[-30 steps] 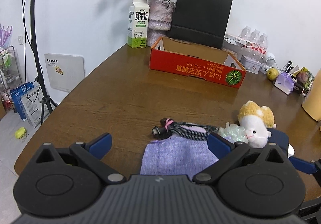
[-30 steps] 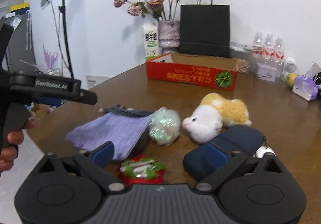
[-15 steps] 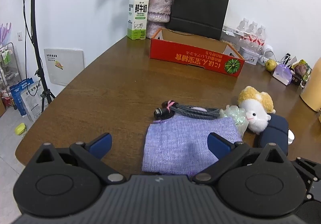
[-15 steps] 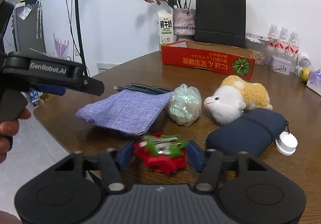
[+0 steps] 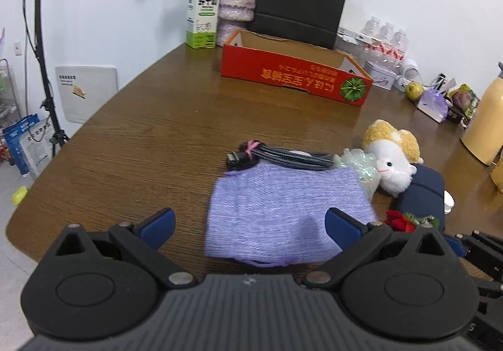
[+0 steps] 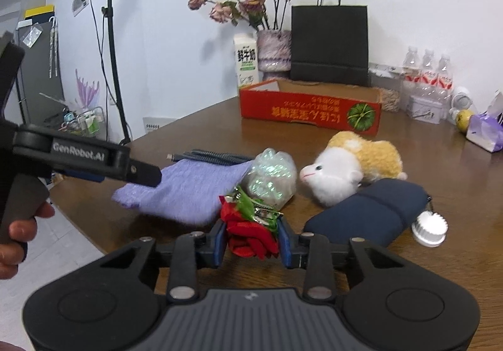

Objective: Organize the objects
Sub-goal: 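Grasp the red artificial flower with the right gripper while the left tool approaches the purple bag, then grasp and lift the purple cloth bag with the left gripper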

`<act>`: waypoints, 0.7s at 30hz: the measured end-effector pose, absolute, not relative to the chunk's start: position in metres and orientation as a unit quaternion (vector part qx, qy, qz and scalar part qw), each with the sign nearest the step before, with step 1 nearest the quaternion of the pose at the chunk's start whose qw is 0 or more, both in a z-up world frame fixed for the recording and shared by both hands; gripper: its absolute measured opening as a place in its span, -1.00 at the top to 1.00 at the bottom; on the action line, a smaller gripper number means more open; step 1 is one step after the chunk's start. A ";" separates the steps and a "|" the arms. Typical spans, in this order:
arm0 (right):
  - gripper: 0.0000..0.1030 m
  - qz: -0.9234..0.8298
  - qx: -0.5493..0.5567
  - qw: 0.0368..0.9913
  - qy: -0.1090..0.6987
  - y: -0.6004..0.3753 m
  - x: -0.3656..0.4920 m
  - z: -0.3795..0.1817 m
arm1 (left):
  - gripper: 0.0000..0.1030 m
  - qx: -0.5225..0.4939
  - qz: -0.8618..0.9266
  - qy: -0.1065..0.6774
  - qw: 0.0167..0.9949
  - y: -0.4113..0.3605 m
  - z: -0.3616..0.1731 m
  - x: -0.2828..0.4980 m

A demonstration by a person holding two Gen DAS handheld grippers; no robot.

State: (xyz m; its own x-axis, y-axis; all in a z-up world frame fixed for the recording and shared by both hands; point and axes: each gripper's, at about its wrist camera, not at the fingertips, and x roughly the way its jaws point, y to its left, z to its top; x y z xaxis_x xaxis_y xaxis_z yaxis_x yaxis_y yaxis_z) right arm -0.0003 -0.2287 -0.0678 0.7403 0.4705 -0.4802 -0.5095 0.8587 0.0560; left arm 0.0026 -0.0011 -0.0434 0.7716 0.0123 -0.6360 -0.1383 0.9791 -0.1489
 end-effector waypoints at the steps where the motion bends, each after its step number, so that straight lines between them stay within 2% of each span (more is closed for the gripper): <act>1: 0.38 0.260 -0.040 0.934 0.243 -0.230 -0.001 -0.067 | -1.00 -0.094 0.038 0.337 0.936 -0.003 -0.045 0.004; 19: 0.38 0.232 -0.021 0.947 0.222 -0.248 0.000 -0.060 | -1.00 -0.097 0.033 0.337 0.936 -0.019 -0.065 0.024; 21: 0.38 0.230 -0.020 0.947 0.223 -0.249 0.001 -0.061 | -0.95 -0.095 0.031 0.333 0.938 -0.019 -0.064 0.022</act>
